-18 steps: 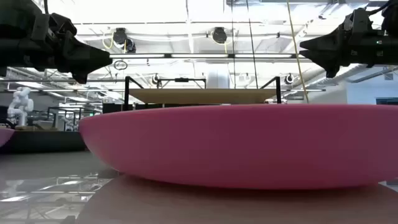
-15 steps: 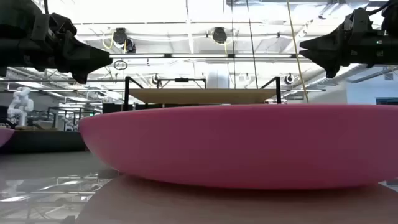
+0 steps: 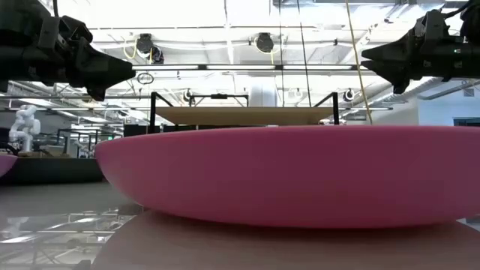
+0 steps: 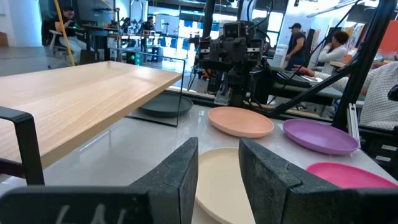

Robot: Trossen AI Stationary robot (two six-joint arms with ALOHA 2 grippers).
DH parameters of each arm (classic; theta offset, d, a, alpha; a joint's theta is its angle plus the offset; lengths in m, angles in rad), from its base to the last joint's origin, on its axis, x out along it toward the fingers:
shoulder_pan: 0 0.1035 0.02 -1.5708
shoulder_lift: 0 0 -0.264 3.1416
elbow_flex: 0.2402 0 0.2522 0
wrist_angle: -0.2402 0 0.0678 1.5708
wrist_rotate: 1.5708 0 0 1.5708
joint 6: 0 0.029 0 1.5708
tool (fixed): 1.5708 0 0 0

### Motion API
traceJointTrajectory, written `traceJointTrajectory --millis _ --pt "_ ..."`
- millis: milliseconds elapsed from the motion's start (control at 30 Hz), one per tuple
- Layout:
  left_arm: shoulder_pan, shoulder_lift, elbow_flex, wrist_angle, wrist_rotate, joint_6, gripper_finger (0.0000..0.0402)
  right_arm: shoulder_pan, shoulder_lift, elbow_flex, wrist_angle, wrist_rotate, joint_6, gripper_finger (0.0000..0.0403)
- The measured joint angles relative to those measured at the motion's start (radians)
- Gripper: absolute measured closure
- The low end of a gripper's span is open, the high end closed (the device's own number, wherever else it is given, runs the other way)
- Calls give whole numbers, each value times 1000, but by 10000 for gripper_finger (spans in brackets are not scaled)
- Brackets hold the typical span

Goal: Place and stack plates onto a shelf

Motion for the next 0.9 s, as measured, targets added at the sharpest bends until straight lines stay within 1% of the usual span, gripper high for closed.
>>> traceJointTrajectory --millis 233,567,900 --pt "0 0 0 0 0 0 282 0 0 0 9 0 0 264" --pt "0 0 0 0 0 0 282 0 0 0 141 0 0 264" --pt "0 0 0 0 0 0 282 0 0 0 150 0 0 264"
